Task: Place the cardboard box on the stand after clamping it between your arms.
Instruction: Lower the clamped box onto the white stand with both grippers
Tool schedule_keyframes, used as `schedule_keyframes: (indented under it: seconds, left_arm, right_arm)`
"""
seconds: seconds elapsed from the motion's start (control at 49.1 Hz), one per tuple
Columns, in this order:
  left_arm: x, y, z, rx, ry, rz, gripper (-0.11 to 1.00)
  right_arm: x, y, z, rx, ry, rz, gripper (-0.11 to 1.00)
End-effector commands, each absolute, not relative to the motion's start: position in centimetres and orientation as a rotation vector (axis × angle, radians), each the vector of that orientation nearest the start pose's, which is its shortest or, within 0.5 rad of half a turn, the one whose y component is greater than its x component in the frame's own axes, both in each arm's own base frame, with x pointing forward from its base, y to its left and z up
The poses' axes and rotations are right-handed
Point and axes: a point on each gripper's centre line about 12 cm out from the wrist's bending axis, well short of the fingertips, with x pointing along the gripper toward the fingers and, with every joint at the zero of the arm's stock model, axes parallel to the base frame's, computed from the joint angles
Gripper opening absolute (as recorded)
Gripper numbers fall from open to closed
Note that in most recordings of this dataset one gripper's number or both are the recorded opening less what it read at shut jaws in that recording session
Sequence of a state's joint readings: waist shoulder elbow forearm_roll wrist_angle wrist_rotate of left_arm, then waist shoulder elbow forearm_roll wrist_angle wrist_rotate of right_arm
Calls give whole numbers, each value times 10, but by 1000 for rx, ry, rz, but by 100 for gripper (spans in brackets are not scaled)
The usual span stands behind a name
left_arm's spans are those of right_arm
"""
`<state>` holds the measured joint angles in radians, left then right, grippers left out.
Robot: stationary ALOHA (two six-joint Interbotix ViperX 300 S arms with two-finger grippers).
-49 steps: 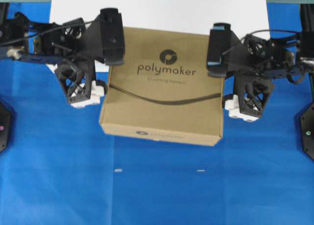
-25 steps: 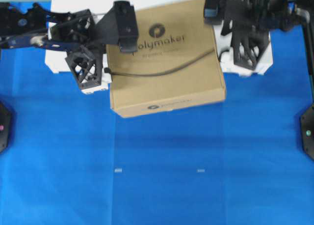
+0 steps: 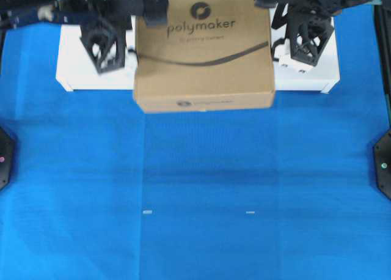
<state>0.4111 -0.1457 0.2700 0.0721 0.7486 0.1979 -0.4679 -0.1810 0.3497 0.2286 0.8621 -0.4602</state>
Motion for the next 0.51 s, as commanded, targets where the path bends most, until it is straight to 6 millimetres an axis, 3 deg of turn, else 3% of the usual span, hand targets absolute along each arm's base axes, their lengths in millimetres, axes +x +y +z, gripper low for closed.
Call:
schedule_keyframes:
  seconds: [0.0, 0.244, 0.489]
  left_arm:
    - [393, 161, 381, 89, 581, 344, 83]
    - [401, 172, 382, 102, 581, 355, 83]
    - [398, 196, 374, 96, 599, 399, 83]
  right_arm:
    - [367, -132, 321, 86, 801, -77, 97]
    - [370, -160, 329, 82, 776, -84, 96]
    - [366, -196, 318, 76, 794, -107, 96]
